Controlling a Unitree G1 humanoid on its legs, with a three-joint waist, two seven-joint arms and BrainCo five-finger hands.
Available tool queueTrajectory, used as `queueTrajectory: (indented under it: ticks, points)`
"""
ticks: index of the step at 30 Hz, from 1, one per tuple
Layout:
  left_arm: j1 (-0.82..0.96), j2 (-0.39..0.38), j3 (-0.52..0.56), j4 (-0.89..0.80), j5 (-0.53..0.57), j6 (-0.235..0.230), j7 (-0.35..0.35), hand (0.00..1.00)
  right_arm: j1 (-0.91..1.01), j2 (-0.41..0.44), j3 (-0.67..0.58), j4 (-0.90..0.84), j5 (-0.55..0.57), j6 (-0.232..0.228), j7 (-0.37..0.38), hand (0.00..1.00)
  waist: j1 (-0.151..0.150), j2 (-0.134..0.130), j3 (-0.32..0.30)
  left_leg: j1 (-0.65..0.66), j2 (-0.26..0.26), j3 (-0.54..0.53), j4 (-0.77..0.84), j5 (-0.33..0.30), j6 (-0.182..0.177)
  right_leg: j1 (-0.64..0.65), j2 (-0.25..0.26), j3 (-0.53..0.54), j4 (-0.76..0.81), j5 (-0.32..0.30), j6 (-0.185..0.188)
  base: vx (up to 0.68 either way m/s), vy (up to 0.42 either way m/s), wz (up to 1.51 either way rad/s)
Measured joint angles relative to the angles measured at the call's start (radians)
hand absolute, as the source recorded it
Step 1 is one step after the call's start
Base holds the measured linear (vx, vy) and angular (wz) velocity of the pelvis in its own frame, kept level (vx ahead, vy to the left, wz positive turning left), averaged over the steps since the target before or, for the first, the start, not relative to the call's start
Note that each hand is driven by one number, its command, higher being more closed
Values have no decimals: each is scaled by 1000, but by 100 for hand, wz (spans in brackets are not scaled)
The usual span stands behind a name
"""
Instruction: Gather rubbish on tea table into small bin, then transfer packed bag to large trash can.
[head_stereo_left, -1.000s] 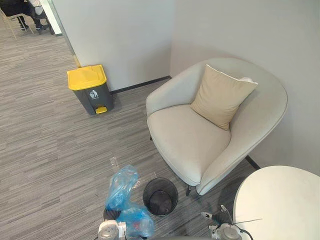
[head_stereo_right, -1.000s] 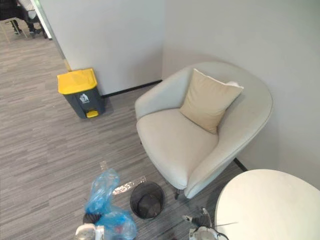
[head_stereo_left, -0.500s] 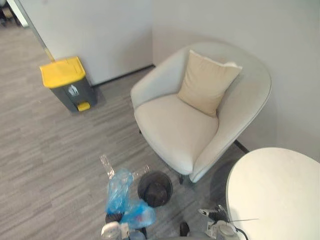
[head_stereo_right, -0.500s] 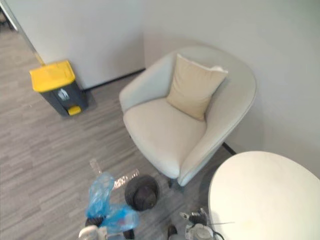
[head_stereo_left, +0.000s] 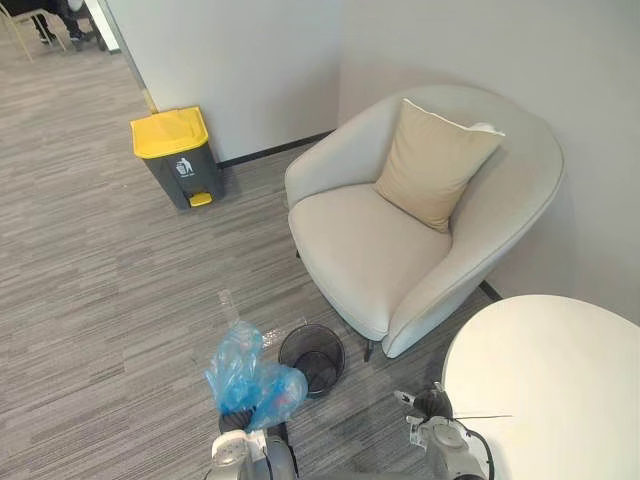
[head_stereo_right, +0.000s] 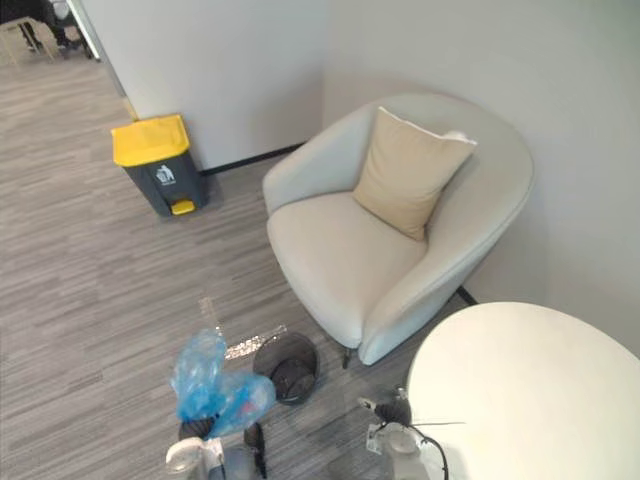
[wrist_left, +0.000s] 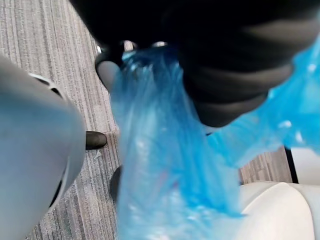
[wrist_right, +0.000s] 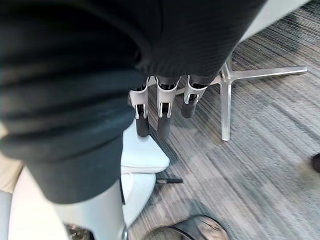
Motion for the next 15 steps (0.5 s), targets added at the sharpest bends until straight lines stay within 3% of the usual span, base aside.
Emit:
queueTrajectory:
  ticks: [2, 4, 5, 7, 9, 10, 11, 14, 15]
  points:
    - [3, 6, 2, -3, 0, 1, -2, 100, -5, 10, -8, 1, 0, 4, -8, 0, -3, -27, 16, -31, -16, -4, 117, -41, 15, -17, -41, -28, 21, 4, -12, -304, 58, 46]
    - [0, 6, 11, -31, 0, -1, 1, 100, 0, 9, -13, 1, 0, 4, -10, 0, -6, -49, 28, -55, -49, -20, 395, -216, 44, -33, -93, -48, 31, 20, 10, -236, 125, 32]
    - [1, 6, 7, -31, 0, -1, 0, 100, 1, 9, -13, 1, 0, 4, -10, 0, -6, -48, 27, -53, -47, -22, 433, -250, 41, -38, -99, -49, 29, 26, 16, -175, 205, 26]
    - [-2, 7, -4, -31, -1, 1, -2, 100, 13, 13, -14, 1, 0, 4, -9, 0, -12, -37, 14, -35, 19, 30, 578, -398, 44, -68, -131, -98, 37, 54, 48, -95, 283, 36]
    - [-1, 7, -18, -31, -1, 3, -3, 100, 26, 16, -34, 3, 1, 7, -10, 0, -34, -29, 4, -26, 23, 112, 513, -446, 43, -74, -144, -149, 50, 66, 79, 0, 286, 78]
    - [-5, 18, -22, -30, -1, 3, -3, 100, 29, 27, -42, 4, 1, 12, -10, 0, -38, -46, 1, -17, -5, 113, 474, -445, 44, -78, -161, -149, 45, 66, 80, -50, 267, 100]
    - [-10, 40, -43, -24, 0, 6, -3, 100, 38, 32, -34, 25, 8, 19, -6, 0, -41, -88, -17, 2, -88, 108, 351, -381, 73, -83, -194, -141, -6, 78, 76, -78, 202, 70]
    - [-9, 65, -103, 17, 1, 5, -3, 100, 32, 33, -80, 74, 8, 17, -11, 0, -45, -86, -27, 91, -196, 57, 115, -254, 113, -39, -158, -124, -104, 140, 55, -87, 219, 81]
    - [-9, 71, -108, 25, 1, 5, -3, 100, 26, 34, -80, 89, 8, 18, -10, 0, -45, -86, -27, 102, -209, 55, 89, -240, 119, -37, -153, -118, -114, 148, 49, -60, 118, 41]
